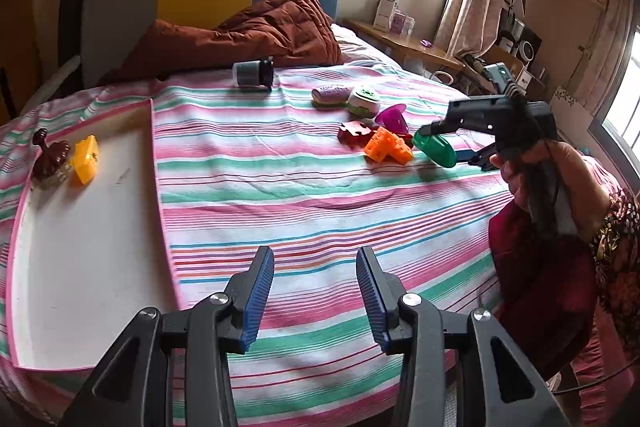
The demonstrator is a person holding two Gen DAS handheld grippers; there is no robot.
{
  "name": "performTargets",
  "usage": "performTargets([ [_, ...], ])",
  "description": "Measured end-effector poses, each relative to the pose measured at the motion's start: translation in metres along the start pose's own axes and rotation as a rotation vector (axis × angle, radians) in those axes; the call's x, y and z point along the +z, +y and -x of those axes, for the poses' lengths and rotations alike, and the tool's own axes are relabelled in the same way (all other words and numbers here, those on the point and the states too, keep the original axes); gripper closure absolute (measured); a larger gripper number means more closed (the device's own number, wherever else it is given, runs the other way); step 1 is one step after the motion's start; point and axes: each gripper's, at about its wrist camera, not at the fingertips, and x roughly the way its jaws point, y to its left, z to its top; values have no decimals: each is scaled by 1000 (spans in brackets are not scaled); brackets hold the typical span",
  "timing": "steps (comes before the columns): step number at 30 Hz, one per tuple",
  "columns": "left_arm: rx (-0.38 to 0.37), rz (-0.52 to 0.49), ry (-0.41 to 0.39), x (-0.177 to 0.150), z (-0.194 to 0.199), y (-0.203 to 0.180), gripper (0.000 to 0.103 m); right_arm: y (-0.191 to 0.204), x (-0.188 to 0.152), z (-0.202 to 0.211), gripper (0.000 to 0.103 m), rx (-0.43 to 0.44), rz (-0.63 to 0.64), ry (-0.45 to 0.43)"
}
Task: Organize rigid objects
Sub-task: 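Close the right tool on the green cup-shaped piece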
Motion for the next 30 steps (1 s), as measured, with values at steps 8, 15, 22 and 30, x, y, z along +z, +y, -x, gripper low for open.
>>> performTargets([
  [8, -1, -22, 16, 0, -6, -8, 60, -25, 3, 38, 29, -184, -128, -180],
  [15, 4, 6, 39, 3, -17, -6, 60, 3, -3, 45, 29, -159, -21, -237],
  [22, -13, 2, 65, 18, -39, -17, 60, 36, -7, 7, 48, -342, 251, -152],
  [30, -32, -63, 96, 48, -80, -49, 60, 35, -7, 9, 72, -383, 300, -152],
])
